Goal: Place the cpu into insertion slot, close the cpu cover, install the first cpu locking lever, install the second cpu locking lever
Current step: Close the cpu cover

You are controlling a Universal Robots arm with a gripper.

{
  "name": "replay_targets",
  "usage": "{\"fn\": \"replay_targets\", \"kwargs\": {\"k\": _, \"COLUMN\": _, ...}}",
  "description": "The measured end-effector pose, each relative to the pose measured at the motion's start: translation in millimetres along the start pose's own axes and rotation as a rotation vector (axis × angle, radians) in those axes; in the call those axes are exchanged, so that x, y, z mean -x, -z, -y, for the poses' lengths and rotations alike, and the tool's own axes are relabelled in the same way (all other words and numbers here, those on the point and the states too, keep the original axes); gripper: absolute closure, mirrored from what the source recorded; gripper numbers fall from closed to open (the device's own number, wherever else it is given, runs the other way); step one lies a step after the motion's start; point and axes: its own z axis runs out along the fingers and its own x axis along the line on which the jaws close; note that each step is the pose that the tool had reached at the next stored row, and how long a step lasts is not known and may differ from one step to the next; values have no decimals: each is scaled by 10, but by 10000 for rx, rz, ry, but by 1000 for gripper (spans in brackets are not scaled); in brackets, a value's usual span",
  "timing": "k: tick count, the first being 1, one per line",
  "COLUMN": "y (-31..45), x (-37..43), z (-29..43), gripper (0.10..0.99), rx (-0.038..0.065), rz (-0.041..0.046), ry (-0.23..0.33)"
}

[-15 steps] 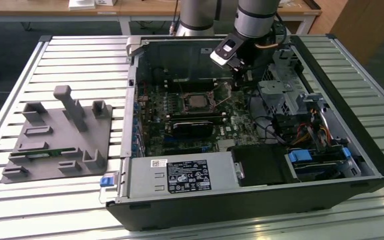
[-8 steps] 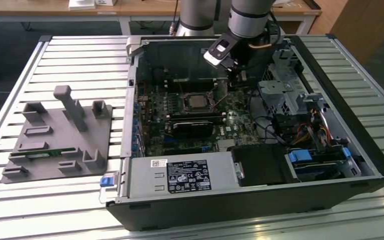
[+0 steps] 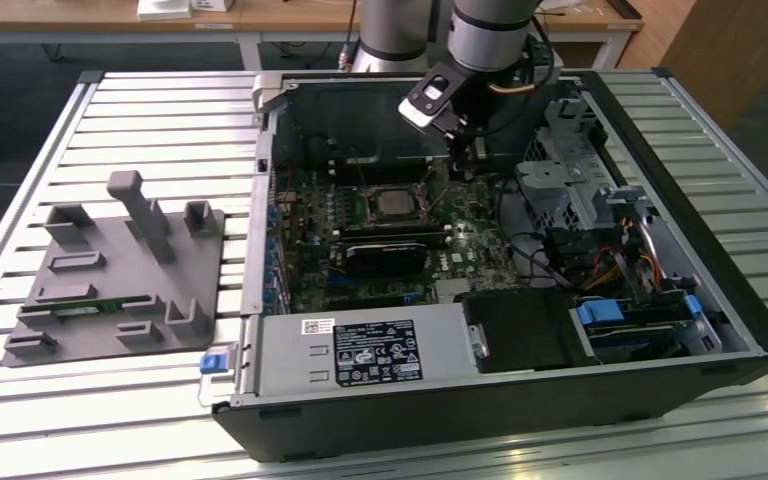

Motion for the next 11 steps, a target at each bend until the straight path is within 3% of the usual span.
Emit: {"fn": "replay_targets", "kwargs": {"k": 11, "y": 1, "x": -4, "z": 55, "gripper": 980, "rx": 0, "rz": 1, "ry": 0}}
